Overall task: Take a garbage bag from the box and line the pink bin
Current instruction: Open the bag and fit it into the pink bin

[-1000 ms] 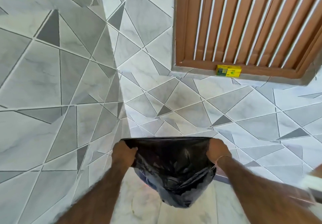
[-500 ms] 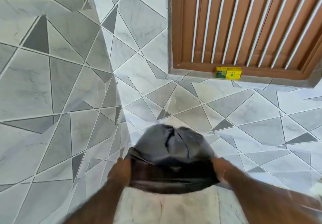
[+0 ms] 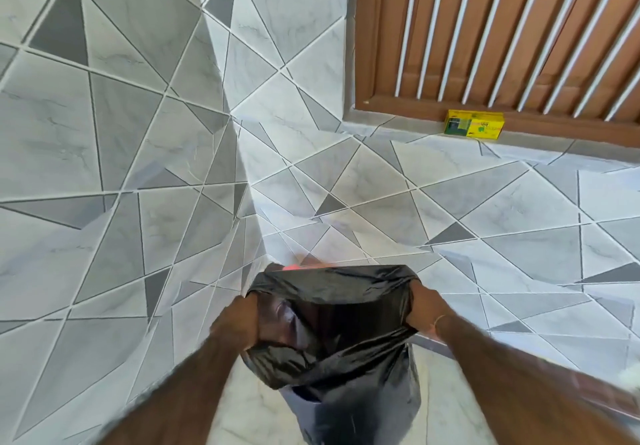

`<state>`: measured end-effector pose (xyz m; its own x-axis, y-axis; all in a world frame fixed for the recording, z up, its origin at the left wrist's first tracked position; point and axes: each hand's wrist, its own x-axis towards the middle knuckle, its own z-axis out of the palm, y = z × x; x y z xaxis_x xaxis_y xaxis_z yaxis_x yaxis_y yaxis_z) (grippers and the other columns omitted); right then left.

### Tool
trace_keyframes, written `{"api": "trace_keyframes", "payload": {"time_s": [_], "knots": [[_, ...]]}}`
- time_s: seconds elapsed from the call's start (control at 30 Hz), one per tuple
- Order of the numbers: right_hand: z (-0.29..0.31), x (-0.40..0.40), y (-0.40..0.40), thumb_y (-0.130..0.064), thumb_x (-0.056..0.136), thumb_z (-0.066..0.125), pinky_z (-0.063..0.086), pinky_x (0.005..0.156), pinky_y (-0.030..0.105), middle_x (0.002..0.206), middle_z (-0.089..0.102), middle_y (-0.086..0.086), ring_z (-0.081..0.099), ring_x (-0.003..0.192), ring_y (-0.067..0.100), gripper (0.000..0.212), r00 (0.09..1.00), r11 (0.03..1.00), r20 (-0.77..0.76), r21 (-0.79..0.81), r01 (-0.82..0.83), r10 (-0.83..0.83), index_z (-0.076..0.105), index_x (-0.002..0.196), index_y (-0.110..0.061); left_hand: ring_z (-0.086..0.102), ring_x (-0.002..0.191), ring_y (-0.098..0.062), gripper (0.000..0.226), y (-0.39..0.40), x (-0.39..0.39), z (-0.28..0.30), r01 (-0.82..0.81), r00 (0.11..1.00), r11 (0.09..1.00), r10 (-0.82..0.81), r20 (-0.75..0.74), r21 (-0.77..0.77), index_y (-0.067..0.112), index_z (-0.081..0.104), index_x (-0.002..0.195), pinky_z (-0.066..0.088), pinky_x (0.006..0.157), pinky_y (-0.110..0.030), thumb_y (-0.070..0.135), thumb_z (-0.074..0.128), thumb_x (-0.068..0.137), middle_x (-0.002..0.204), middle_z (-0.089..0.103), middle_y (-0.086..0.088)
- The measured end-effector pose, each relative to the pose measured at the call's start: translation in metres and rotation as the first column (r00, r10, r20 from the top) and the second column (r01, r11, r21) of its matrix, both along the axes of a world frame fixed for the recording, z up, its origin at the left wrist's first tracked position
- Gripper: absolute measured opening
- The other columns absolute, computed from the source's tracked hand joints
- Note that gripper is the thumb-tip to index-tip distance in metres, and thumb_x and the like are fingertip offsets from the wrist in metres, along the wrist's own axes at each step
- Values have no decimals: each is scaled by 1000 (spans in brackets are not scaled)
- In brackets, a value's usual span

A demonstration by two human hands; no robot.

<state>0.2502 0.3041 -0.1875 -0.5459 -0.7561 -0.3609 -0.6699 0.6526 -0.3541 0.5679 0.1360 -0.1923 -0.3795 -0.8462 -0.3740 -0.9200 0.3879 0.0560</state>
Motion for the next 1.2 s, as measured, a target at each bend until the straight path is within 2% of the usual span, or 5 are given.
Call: {"api": "trace_keyframes", "payload": {"time_s": [0.23,0.43,0.63,0.83,1.2], "knots": [[13,-5,-14,-10,84,57,50,87,30,126,62,18,61,111,32,44,985,970,83,181,-162,149,48,128,-8,53,125,-32,57,8,-4,14,-94,995,982,99,-19,166,10,31,143,43,99,-33,20,49,90,138,53,-16],[26,2,-6,-11,85,48,50,83,48,111,60,22,62,98,47,48,982,901,-159,-433,23,-101,42,132,-16,65,92,-40,25,49,-18,21,-291,869,917,134,-476,-272,22,45,116,51,78,-44,29,41,92,110,60,-10],[-2,-5,18,-11,83,56,49,93,42,125,59,25,60,115,41,74,983,985,-126,124,-118,134,22,148,-13,64,100,-38,30,63,-13,-3,-204,961,967,168,-220,-151,11,49,122,51,79,-40,15,47,92,119,56,-15],[15,-14,7,-9,77,61,51,88,40,118,63,29,62,109,43,59,997,998,-52,-17,-52,51,38,131,-4,64,99,-35,28,42,-18,9,-275,935,958,245,-258,-86,6,58,113,52,78,-37,8,55,86,116,62,-17],[46,-3,-88,-9,64,81,51,91,39,126,59,25,58,112,41,90,978,972,206,-234,35,15,34,141,-10,58,117,-37,69,-28,-11,37,-208,773,957,288,-565,203,5,43,136,46,101,-41,18,70,74,130,59,-21]]}}
